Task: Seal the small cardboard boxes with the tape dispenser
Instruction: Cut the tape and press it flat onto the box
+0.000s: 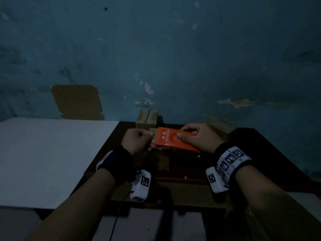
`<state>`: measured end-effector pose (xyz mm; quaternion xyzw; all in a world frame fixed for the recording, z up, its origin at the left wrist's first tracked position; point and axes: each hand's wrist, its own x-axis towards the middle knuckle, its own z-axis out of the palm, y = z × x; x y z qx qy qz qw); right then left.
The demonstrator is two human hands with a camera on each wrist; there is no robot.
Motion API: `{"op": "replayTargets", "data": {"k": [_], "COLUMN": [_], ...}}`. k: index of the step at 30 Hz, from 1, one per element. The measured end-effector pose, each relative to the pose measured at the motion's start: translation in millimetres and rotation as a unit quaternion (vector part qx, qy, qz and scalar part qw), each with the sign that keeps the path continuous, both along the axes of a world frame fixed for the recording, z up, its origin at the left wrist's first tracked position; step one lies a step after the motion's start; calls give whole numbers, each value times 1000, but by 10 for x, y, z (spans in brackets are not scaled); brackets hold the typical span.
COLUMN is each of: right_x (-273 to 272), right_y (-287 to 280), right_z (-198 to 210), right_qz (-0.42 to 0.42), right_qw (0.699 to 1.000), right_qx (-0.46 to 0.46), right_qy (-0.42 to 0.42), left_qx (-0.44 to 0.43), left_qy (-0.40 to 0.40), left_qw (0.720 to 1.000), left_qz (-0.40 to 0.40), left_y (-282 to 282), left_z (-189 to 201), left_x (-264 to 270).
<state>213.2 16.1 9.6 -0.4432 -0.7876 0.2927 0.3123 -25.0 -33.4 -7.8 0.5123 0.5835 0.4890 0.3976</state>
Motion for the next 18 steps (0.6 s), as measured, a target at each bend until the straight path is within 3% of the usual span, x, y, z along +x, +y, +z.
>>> {"op": "replayTargets", "data": {"k": [18], "right_x": [335], "right_y": [142], "right_z": [-146], "right_qz": [-30], "right_qw": [999], "right_qx": [-37], "right_qy": [17], "left_qx": [-61], "left_qy": [-63], "left_qw": [993], "left_qz": [81], "left_y": [-141], "left_z": [-41], "left_x": [-266]}}
